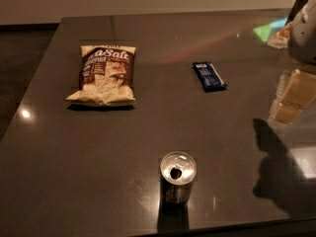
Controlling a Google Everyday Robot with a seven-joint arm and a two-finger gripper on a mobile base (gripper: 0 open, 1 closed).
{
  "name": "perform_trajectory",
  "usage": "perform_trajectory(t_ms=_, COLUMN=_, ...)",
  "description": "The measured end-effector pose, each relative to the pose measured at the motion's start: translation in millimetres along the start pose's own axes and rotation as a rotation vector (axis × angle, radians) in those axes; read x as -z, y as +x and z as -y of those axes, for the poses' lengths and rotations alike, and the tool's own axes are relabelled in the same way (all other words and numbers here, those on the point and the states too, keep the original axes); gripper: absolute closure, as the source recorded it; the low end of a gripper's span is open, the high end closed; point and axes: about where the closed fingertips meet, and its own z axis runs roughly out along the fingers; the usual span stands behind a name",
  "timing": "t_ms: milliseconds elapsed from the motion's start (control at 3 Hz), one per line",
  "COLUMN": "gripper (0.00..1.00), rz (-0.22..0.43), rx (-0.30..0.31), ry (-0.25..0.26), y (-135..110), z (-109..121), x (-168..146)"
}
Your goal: Knock redbull can over
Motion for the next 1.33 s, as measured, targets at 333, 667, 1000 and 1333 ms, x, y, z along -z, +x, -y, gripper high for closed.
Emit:
perform_trajectory(t_ms=333, gripper=0.00, rz=0.000, rx=0.000, ry=0.000, y=0.0, z=0.0, x=0.0)
perform_trajectory(t_ms=667, gripper=0.00, rz=0.005, rx=-0.004, ry=-0.003, y=0.1, z=1.8, x=2.6)
perform_trajectory(t_ms=1000, gripper=0.00, rz=0.006, rx=-0.004, ry=-0.003, y=0.0, z=1.9, x=2.8)
perform_trajectory(t_ms=1333, gripper=0.00, rz=0.069, rx=0.028, ry=-0.043, y=-3.2, z=-20.6, x=-0.5)
